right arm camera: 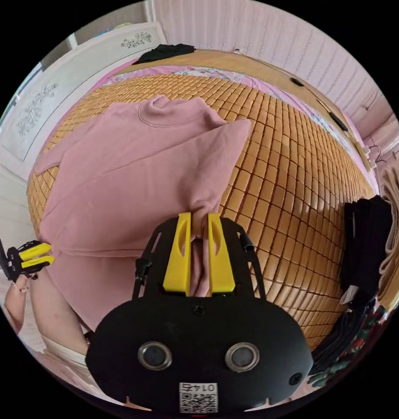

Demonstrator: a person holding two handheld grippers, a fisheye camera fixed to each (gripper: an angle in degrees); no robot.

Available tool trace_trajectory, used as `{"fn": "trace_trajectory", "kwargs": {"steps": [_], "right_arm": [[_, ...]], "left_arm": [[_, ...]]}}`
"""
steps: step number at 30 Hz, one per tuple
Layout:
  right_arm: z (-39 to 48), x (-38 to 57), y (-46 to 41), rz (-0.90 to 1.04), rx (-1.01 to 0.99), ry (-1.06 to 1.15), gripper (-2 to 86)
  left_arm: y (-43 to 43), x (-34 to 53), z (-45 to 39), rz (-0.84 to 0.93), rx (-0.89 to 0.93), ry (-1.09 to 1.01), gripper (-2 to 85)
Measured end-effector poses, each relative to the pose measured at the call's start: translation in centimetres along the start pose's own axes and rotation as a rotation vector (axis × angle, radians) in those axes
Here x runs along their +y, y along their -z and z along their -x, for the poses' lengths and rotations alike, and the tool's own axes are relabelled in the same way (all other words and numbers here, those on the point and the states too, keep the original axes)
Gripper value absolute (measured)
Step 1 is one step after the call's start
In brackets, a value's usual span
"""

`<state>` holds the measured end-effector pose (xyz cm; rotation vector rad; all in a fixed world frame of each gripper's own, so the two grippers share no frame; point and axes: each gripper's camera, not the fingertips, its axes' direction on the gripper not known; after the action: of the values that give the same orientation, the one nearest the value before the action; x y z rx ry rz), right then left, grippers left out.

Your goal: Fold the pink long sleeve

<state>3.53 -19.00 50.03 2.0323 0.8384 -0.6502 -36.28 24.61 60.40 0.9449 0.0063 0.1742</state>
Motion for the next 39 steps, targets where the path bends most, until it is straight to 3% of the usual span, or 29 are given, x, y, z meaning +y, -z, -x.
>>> {"fn": "trace_trajectory", "kwargs": {"steps": [6,11,13,17,23,28,33,39], "right_arm": [[-5.9,1.8,8.6,-0.182,-0.241,-0.190,4.5],[-11.9,3.2,7.3,-0.106,-0.486,-0.425,5.6],[-12.0,3.2,9.2,-0.136,-0.467,-0.418,5.2],[-9.2,1.6,15.4,-0.167,-0.183,-0.254,1.9],[-0.5,-3.1,22.6,-0.178,-0.003,0.169,5.2],[9.2,-9.5,24.3,-0.157,-0.011,0.422,9.9],[21.3,-17.3,24.7,-0.141,-0.097,0.625,10.1],[36.8,-25.3,22.9,-0.092,-0.099,0.845,10.3]], "left_arm": [[5.1,0.8,-0.4,-0.128,0.034,-0.103,2.4],[1.9,1.8,0.7,0.017,0.106,-0.068,4.6],[2.5,2.5,1.1,-0.007,0.098,-0.063,5.1],[5.9,4.6,3.1,-0.102,0.105,-0.031,5.2],[9.3,10.1,12.2,-0.224,0.102,0.272,5.2],[12.1,15.9,21.6,-0.360,0.057,0.551,5.3],[14.4,19.9,31.4,-0.407,-0.167,0.748,4.8],[13.8,21.9,41.4,-0.420,-0.084,0.979,7.8]]}}
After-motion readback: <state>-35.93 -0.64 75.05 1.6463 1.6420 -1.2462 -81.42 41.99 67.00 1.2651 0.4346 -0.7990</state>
